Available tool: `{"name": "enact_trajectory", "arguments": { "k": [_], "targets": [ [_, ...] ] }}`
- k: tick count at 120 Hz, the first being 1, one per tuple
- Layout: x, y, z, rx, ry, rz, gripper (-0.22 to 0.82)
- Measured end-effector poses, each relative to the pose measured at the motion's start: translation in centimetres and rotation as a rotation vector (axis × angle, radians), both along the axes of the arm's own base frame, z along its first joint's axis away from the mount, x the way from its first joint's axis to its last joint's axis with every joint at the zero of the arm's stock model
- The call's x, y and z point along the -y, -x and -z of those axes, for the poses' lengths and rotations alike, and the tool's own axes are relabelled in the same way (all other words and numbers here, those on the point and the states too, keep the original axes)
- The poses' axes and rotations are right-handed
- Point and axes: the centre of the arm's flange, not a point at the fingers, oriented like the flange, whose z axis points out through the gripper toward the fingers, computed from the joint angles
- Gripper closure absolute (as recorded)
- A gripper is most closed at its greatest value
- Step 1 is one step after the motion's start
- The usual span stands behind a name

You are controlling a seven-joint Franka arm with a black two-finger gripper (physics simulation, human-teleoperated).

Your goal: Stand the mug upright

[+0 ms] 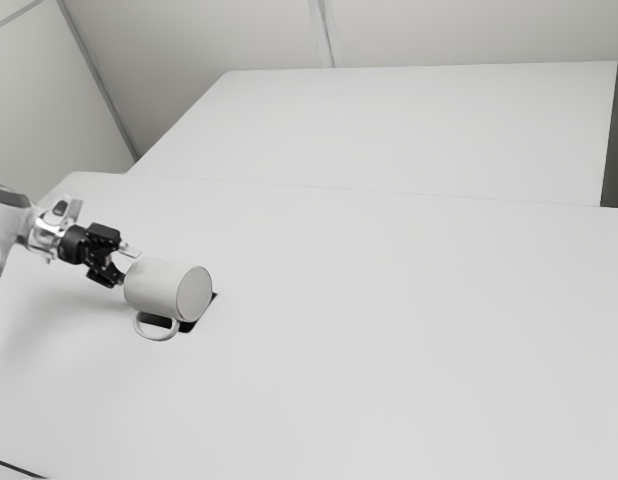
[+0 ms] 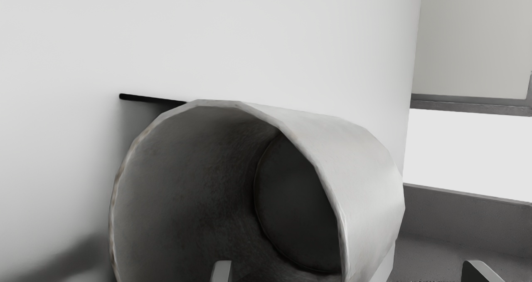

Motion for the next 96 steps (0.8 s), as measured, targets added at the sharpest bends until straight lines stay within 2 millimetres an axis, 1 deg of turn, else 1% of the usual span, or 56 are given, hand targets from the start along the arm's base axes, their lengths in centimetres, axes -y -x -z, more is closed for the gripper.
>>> {"name": "enact_trajectory", "arguments": {
  "k": [23,28,43,49,55,63,73,79,86,96],
  "targets": [
    [1.1,-0.3,0.3,0.062,0.04,0.013,0.01],
    [1.3,-0.3,0.3,0.072,0.048,0.016,0.09],
    [1.5,-0.1,0.3,0.103,0.066,0.018,0.42],
    [1.6,-0.1,0.2,0.115,0.071,0.019,0.51],
    [1.7,0.0,0.4,0.123,0.085,0.014,0.59],
    [2.0,0.1,0.2,0.138,0.098,0.012,0.65],
    [2.1,0.0,-0.4,0.162,0.103,0.014,0.7],
    [2.3,0.0,-1.2,0.182,0.106,0.013,0.72],
    [2.6,0.3,-2.3,0.203,0.109,0.013,0.74],
    [3.0,0.7,-3.4,0.224,0.113,0.013,0.76]
  ]
}}
